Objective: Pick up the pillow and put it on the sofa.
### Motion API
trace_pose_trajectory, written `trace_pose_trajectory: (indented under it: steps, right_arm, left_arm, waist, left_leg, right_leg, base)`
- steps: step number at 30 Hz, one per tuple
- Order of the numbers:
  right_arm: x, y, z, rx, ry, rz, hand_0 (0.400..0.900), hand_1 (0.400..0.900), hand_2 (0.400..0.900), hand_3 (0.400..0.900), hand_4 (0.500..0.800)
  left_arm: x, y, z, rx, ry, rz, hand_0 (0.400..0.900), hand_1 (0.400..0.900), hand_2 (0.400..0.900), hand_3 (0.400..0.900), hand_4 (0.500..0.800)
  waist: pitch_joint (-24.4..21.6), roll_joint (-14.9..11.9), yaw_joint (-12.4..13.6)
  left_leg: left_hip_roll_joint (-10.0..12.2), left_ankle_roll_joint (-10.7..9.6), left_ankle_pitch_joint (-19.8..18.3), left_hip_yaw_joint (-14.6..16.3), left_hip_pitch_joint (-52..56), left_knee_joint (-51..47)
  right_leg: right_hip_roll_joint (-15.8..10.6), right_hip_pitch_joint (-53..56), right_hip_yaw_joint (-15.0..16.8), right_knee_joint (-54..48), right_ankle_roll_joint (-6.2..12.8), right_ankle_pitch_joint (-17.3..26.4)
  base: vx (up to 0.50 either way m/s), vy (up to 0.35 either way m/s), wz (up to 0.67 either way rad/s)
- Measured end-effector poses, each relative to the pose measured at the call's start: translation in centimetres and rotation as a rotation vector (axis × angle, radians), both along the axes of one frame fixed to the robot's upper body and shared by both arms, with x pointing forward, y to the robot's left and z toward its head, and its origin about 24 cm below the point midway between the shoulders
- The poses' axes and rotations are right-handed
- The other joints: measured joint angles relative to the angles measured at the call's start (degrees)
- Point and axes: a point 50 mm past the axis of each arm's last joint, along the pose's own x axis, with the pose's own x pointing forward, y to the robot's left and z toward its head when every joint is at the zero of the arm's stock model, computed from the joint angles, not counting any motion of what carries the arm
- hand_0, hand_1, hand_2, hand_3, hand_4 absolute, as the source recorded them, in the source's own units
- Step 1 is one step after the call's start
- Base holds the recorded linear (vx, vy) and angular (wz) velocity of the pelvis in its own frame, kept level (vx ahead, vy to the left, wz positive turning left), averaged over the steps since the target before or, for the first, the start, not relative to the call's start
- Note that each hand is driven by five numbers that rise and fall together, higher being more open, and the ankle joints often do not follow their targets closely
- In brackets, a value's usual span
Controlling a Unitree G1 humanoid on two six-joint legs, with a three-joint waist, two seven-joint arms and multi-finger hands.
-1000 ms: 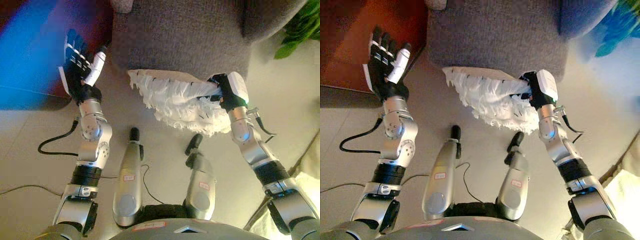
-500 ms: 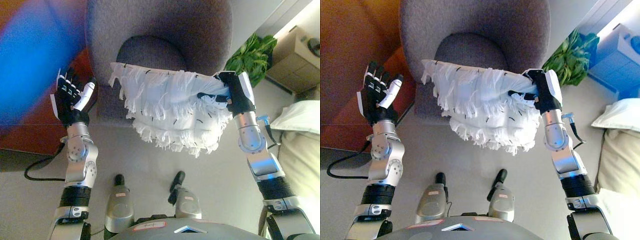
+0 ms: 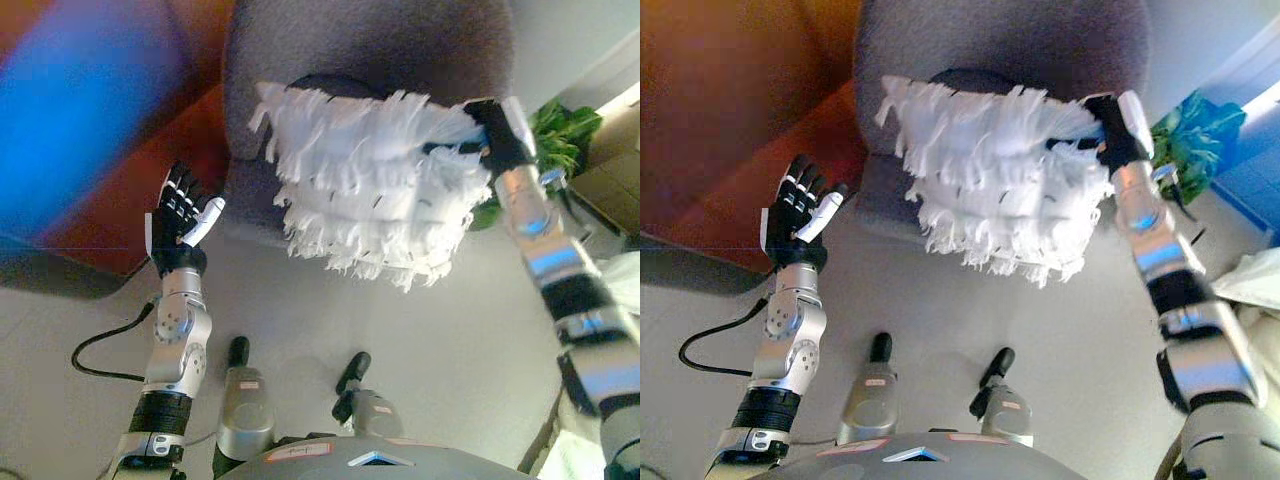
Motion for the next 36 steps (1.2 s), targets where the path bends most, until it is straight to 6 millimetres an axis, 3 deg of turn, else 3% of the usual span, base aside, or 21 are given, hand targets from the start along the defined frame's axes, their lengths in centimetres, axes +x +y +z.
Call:
trace_pose_trajectory:
  steps: [4, 5, 6, 10, 14, 21, 26, 30, 33, 36]
  right_arm:
    - [1.1, -4.2, 3.5, 0.012, 0.007, -0.211, 0.400, 0.400, 0.400, 0.400, 0.500]
    - [0.8, -5.4, 4.0, 0.016, 0.004, -0.258, 0.594, 0.594, 0.594, 0.594, 0.616]
    - [0.7, -6.4, 4.9, 0.006, 0.015, -0.314, 0.900, 0.900, 0.900, 0.900, 0.800]
    - [-0.2, -8.9, 6.6, 0.085, 0.002, -0.434, 0.900, 0.900, 0.900, 0.900, 0.800]
    - [0.1, -8.2, 8.7, 0.169, -0.088, -0.414, 0.900, 0.900, 0.900, 0.900, 0.800]
    - [0.2, -7.8, 10.1, 0.307, -0.204, -0.420, 0.900, 0.900, 0.900, 0.900, 0.800]
    - [1.2, -5.1, 11.2, 0.382, -0.273, -0.309, 0.900, 0.900, 0.900, 0.900, 0.800]
    - [1.9, -0.7, 10.9, 0.470, -0.338, -0.105, 0.900, 0.900, 0.900, 0.900, 0.800]
    - [1.5, 2.9, 9.1, 0.518, -0.353, 0.056, 0.900, 0.900, 0.900, 0.900, 0.800]
    - [0.1, 5.5, 5.1, 0.589, -0.303, 0.165, 0.900, 0.900, 0.900, 0.900, 0.800]
  left_arm:
    - [0.2, -0.7, -0.2, -0.036, 0.003, -0.040, 0.900, 0.900, 0.900, 0.900, 0.800]
    - [0.2, -0.8, -0.2, -0.046, 0.005, -0.052, 0.900, 0.900, 0.900, 0.900, 0.800]
    - [0.4, -1.1, -0.1, -0.052, 0.000, -0.067, 0.900, 0.900, 0.900, 0.900, 0.800]
    - [0.9, -1.2, 0.6, -0.022, -0.021, -0.117, 0.900, 0.900, 0.900, 0.900, 0.800]
    - [1.1, -1.2, 0.9, 0.008, -0.024, -0.144, 0.900, 0.900, 0.900, 0.900, 0.800]
    - [1.5, -2.2, 1.1, 0.019, -0.029, -0.192, 0.900, 0.900, 0.900, 0.900, 0.800]
    - [1.5, -2.1, 1.1, 0.025, -0.020, -0.188, 0.900, 0.900, 0.900, 0.900, 0.800]
    - [1.2, -1.5, 0.6, 0.055, 0.027, -0.188, 0.900, 0.900, 0.900, 0.900, 0.800]
    - [1.1, -1.4, 0.4, 0.072, 0.051, -0.190, 0.900, 0.900, 0.900, 0.900, 0.800]
    - [0.9, -1.2, 0.0, 0.076, 0.075, -0.183, 0.900, 0.900, 0.900, 0.900, 0.800]
  waist:
    - [1.65, 2.53, 3.37]
    - [2.18, 3.30, 5.30]
    - [2.62, 4.12, 5.95]
    - [3.32, 5.23, 8.75]
    - [3.36, 5.24, 8.73]
    - [3.45, 5.08, 8.37]
    - [3.52, 4.85, 7.58]
    - [2.84, 3.83, 4.75]
    - [2.05, 2.93, 2.58]
    - [1.20, 2.44, 0.47]
  left_leg:
    - [0.48, -0.71, 2.71, -3.71, -3.02, -2.47]
    - [0.51, -0.82, 3.35, -4.51, -3.30, -3.30]
    - [0.51, -0.88, 3.64, -5.58, -4.01, -3.42]
    - [0.45, -1.17, 4.47, -7.84, -5.04, -4.56]
    - [0.35, -1.20, 4.66, -8.42, -4.84, -4.91]
    - [0.23, -1.16, 4.63, -8.16, -1.71, -5.00]
    - [0.50, -1.07, 4.53, -6.30, 0.97, -5.04]
    - [0.45, -0.74, 4.37, -4.80, 2.68, -5.71]
    - [0.22, -0.62, 4.29, -2.98, 4.20, -6.55]
    - [-0.09, -0.27, 3.89, -0.76, 6.43, -7.42]
  right_leg:
    - [0.95, -1.53, -2.05, -0.05, -0.33, -0.27]
    - [1.01, -1.66, -2.29, -0.06, -0.36, -0.50]
    - [1.18, -1.64, -3.29, -0.06, -0.36, -0.53]
    - [1.33, -1.41, -3.78, -0.06, 0.25, -1.40]
    - [1.44, -0.91, -3.70, -0.07, 0.43, -1.52]
    - [1.36, 2.21, -4.63, -0.05, 0.45, -1.57]
    - [1.29, 3.54, -2.72, -0.06, 0.15, -1.75]
    - [1.02, 3.81, -1.02, -0.03, 0.20, -1.68]
    - [0.67, 3.61, 0.88, -0.02, 0.37, -1.53]
    - [0.19, 3.84, 2.44, 0.04, 0.39, -1.51]
  base:
    - [0.03, -0.108, 0.42]
    - [0.06, -0.132, 0.51]
    - [0.13, -0.116, 0.25]
    - [0.09, -0.065, 0.10]
    - [0.00, 0.000, 0.05]
    - [0.00, 0.021, -0.08]
    - [0.00, 0.068, -0.21]
    - [-0.04, 0.115, -0.36]
    - [-0.02, 0.097, -0.40]
    - [0.00, 0.078, -0.35]
